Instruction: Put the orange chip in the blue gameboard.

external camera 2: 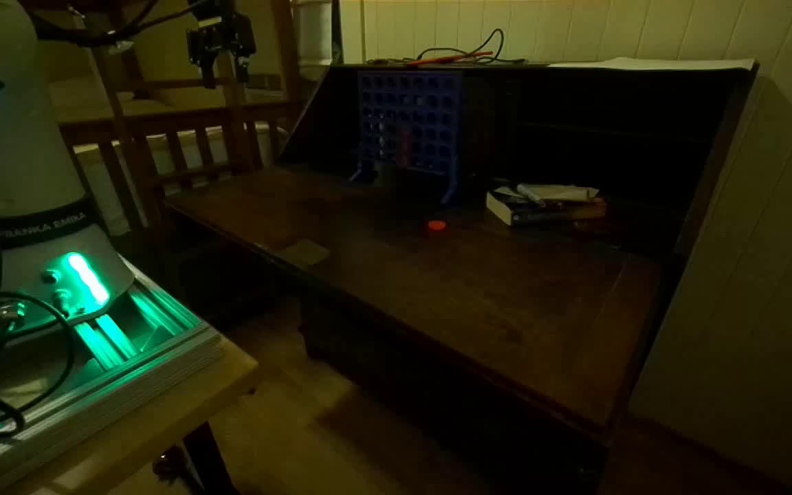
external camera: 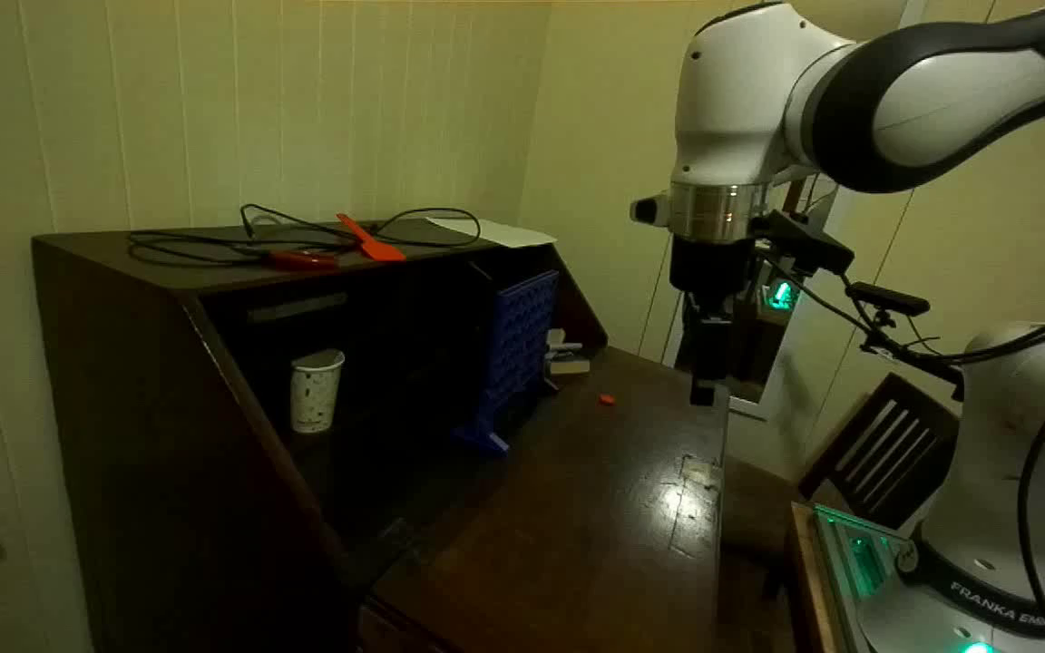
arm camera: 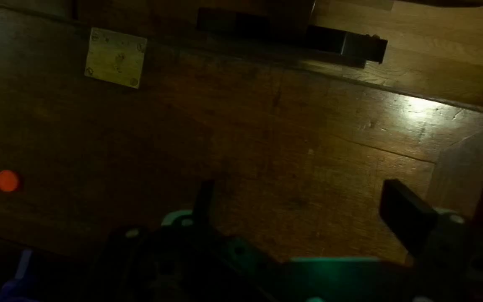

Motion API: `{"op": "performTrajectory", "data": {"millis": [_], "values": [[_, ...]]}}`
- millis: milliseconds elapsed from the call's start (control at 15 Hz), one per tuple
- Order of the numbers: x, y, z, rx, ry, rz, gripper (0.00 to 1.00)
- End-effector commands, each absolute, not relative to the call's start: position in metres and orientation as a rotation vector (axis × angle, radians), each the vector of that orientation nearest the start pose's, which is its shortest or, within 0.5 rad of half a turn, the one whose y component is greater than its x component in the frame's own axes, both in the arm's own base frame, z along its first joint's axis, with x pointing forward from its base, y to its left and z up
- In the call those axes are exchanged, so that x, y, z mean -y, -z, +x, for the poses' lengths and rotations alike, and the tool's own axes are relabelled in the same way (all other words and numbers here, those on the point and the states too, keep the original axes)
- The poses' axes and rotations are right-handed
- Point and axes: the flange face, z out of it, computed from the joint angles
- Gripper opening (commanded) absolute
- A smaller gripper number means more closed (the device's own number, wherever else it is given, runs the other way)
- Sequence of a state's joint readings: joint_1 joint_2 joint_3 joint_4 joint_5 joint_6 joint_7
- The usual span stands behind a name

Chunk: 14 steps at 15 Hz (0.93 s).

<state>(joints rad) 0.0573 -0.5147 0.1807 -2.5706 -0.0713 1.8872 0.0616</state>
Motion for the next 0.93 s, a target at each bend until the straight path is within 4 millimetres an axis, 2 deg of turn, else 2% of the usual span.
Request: {"op": "performTrajectory", "data": {"millis": [0, 467, 533, 733, 867], "values": [[-0.08, -0.42, 0.355, 0.287, -0.257, -3.296, 1.0], [-0.08, -0.42, 0.355, 0.287, -0.257, -3.296, 1.0], [-0.075, -0.42, 0.357, 0.255, -0.253, -3.296, 1.0], [-0.04, -0.413, 0.359, 0.077, -0.268, -3.268, 1.0], [-0.005, -0.409, 0.358, -0.076, -0.26, -3.219, 1.0]]}}
